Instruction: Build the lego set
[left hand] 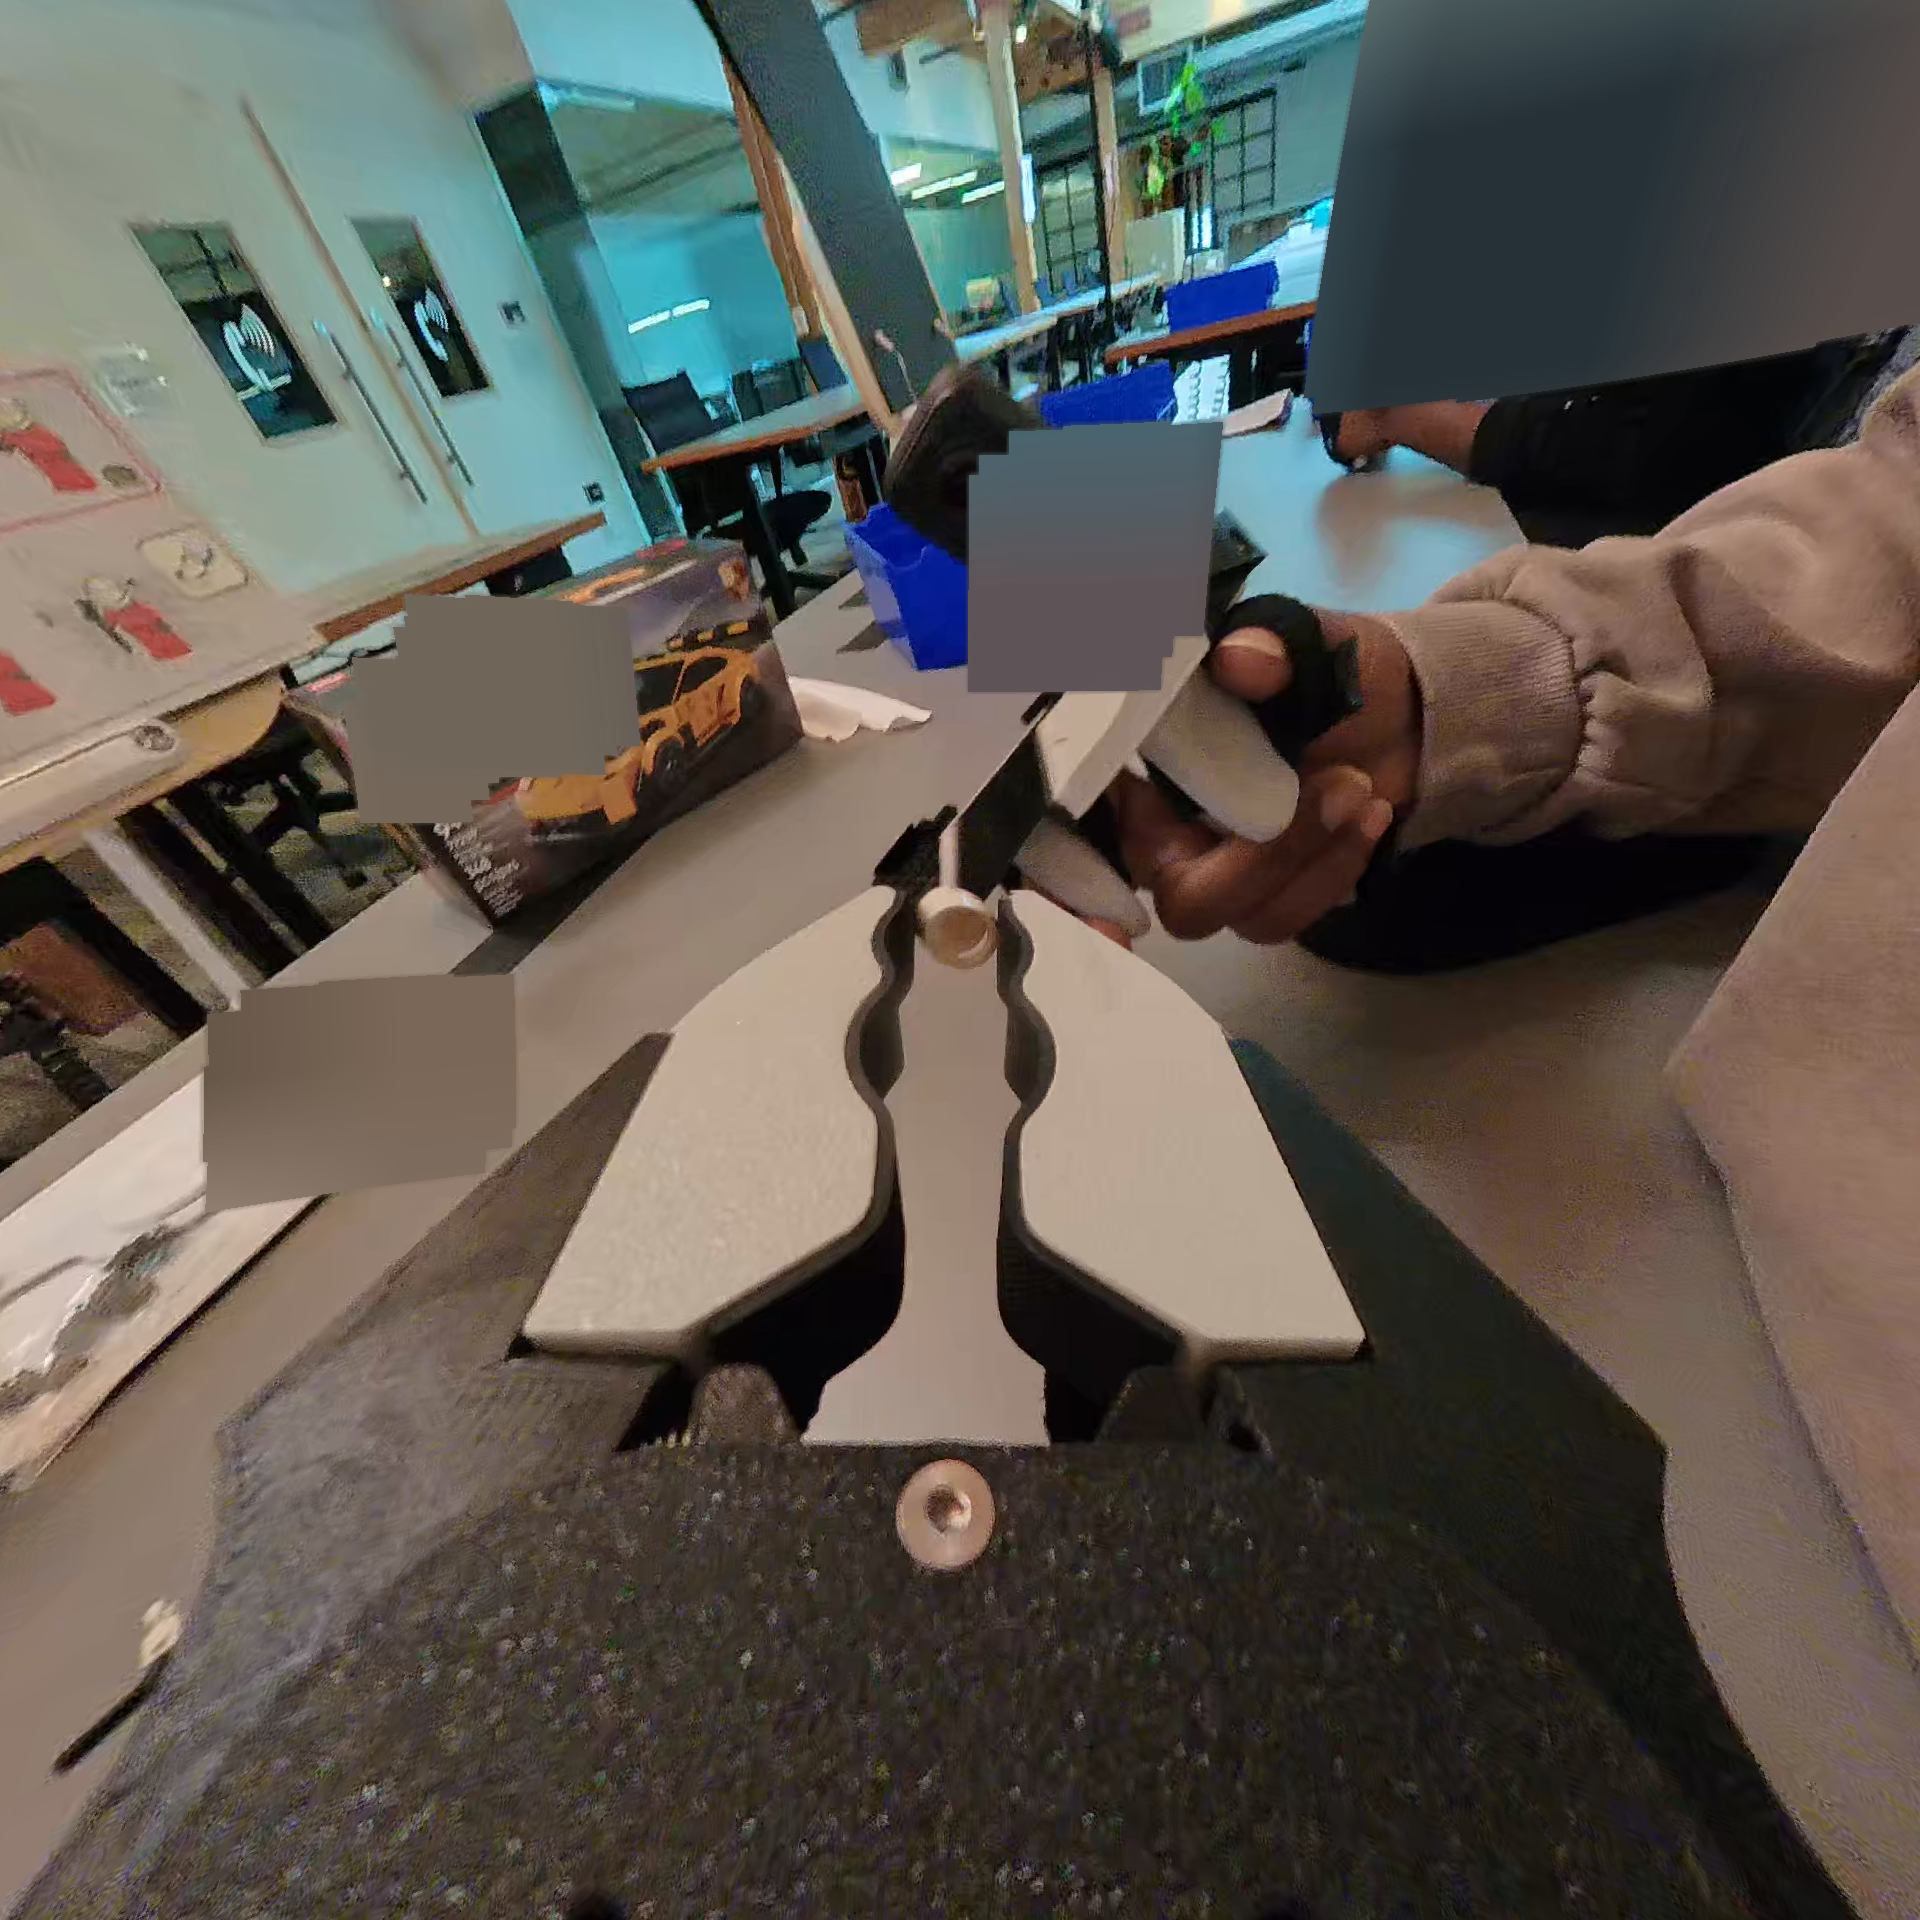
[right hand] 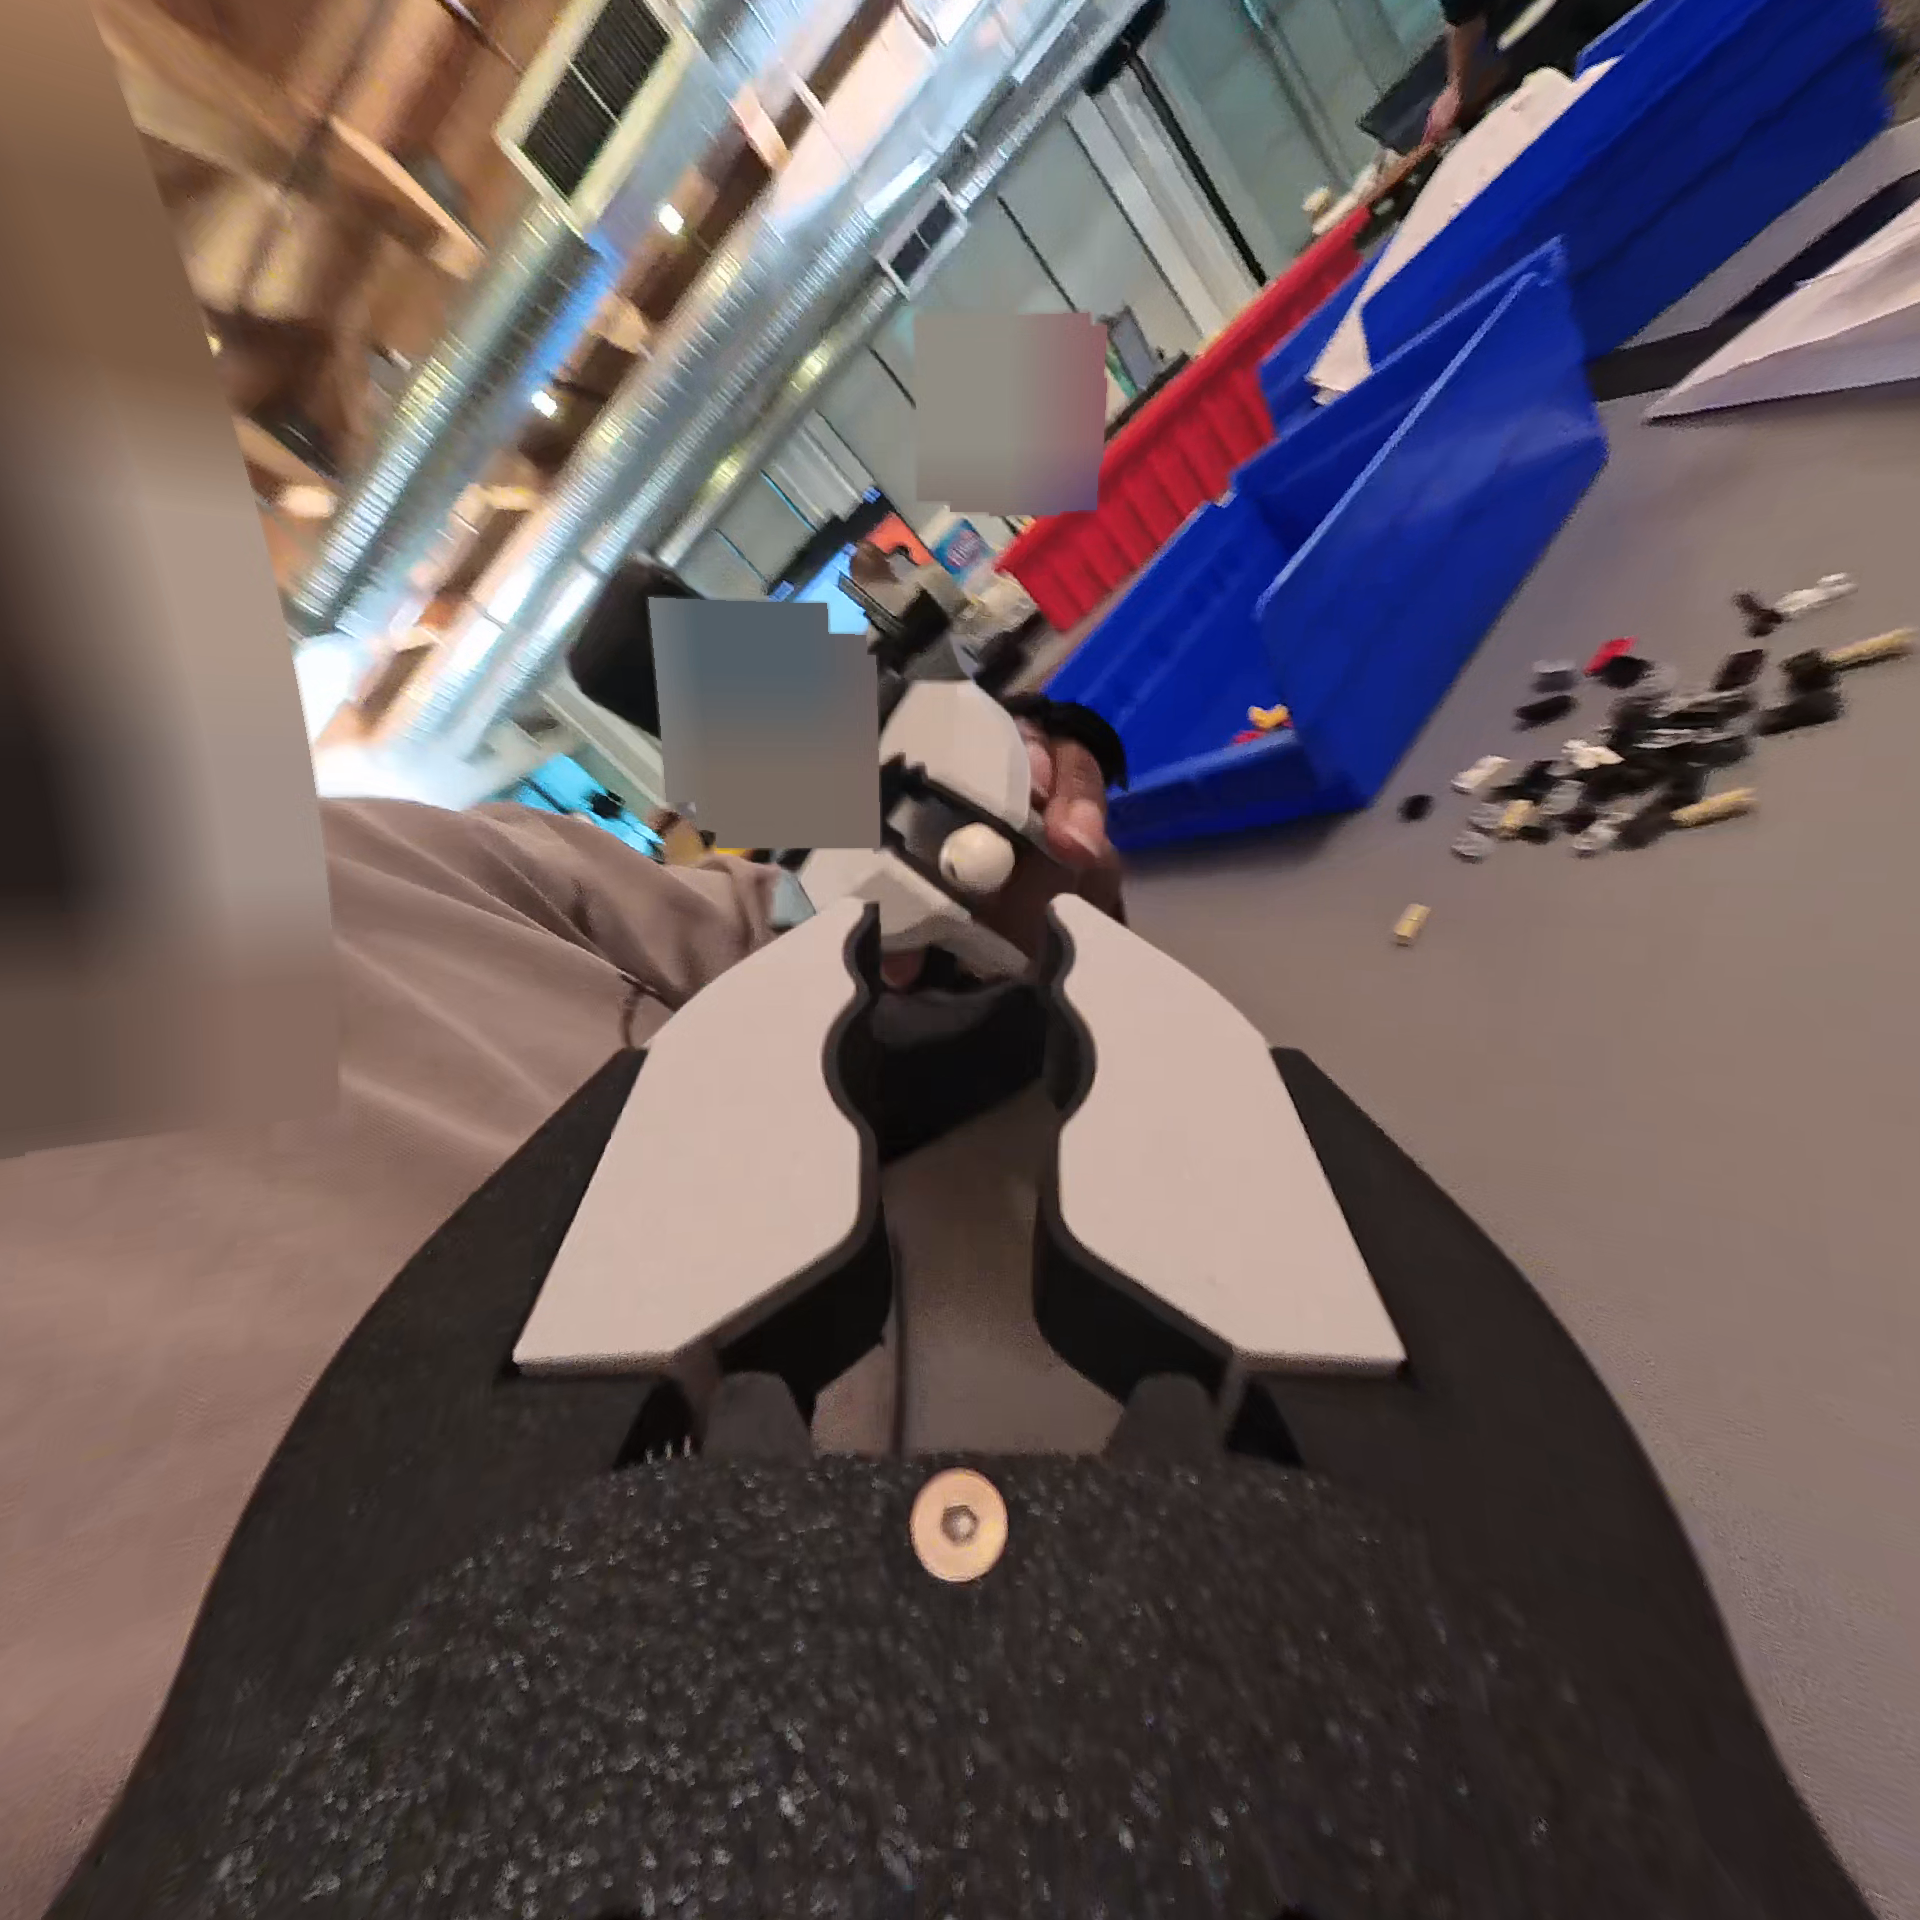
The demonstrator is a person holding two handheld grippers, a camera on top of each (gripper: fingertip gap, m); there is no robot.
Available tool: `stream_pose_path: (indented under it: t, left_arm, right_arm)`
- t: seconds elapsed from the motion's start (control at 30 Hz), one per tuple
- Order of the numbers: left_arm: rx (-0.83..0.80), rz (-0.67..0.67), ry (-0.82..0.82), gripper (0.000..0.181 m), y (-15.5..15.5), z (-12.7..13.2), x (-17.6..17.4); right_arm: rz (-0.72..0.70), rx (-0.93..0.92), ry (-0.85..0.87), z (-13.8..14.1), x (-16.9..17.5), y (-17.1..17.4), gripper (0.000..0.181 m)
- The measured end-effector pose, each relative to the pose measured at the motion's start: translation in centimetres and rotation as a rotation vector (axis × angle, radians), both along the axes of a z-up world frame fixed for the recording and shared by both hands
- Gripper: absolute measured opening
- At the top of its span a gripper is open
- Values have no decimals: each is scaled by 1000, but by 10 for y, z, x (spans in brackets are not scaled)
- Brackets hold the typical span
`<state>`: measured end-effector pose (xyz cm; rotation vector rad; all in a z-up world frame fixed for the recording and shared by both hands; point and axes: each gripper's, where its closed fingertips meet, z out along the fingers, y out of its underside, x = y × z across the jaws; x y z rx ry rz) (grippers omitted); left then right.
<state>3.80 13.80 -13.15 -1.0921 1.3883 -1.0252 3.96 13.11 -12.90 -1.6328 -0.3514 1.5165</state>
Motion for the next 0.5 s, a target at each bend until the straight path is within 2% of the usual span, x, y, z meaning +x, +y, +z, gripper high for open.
stream_pose_path:
  t: [0.17, 0.33, 0.37, 0.5]
  left_arm:
    - [43, 7, -61, 15, -10, 5, 8]
    - [61, -9, -76, 15, -16, 2, 10]
    - [68, -10, -78, 15, -16, 1, 10]
    - [58, -6, -69, 15, -15, -2, 9]
  right_arm:
    - [24, -45, 93, 4, -2, 0, 27]
    - [88, -99, 138, 3, -6, -5, 18]
    - [95, -103, 142, 2, -7, -5, 12]
    - [98, -112, 120, -1, -8, -3, 11]
